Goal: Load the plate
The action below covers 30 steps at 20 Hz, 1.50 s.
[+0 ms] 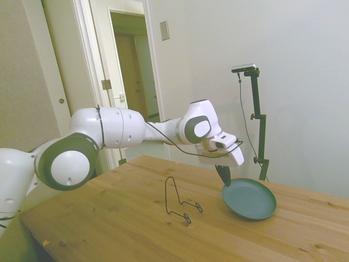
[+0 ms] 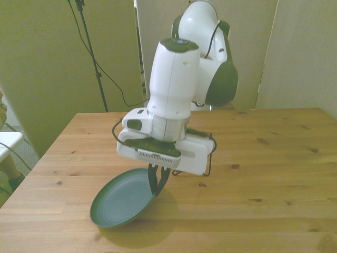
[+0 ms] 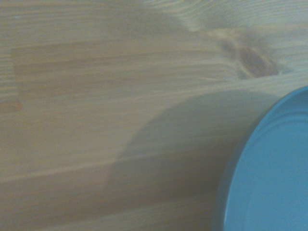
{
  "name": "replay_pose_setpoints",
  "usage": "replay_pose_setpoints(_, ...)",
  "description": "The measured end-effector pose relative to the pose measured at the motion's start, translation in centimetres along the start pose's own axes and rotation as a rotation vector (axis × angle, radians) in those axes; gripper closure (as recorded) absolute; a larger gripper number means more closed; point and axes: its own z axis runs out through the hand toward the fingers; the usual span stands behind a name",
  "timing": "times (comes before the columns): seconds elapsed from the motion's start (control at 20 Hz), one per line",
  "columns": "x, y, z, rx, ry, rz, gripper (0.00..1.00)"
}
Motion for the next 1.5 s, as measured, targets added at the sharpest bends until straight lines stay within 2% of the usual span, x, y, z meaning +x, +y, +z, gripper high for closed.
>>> replay_pose_setpoints(0.4, -2.7, 6.0, -9.7, 0.153, -0.103, -0.060, 1.00)
replay_pose_setpoints(0.7, -5.0, 11.7, -14.7, 0.289, -0.224, -0.148, 1.00)
replay_pose_setpoints(1.15, -5.3, 15.6, -16.6, 0.383, -0.365, -0.220, 1.00)
replay_pose_setpoints(1.5, -5.2, 15.9, -17.0, 0.393, -0.360, -0.220, 1.00)
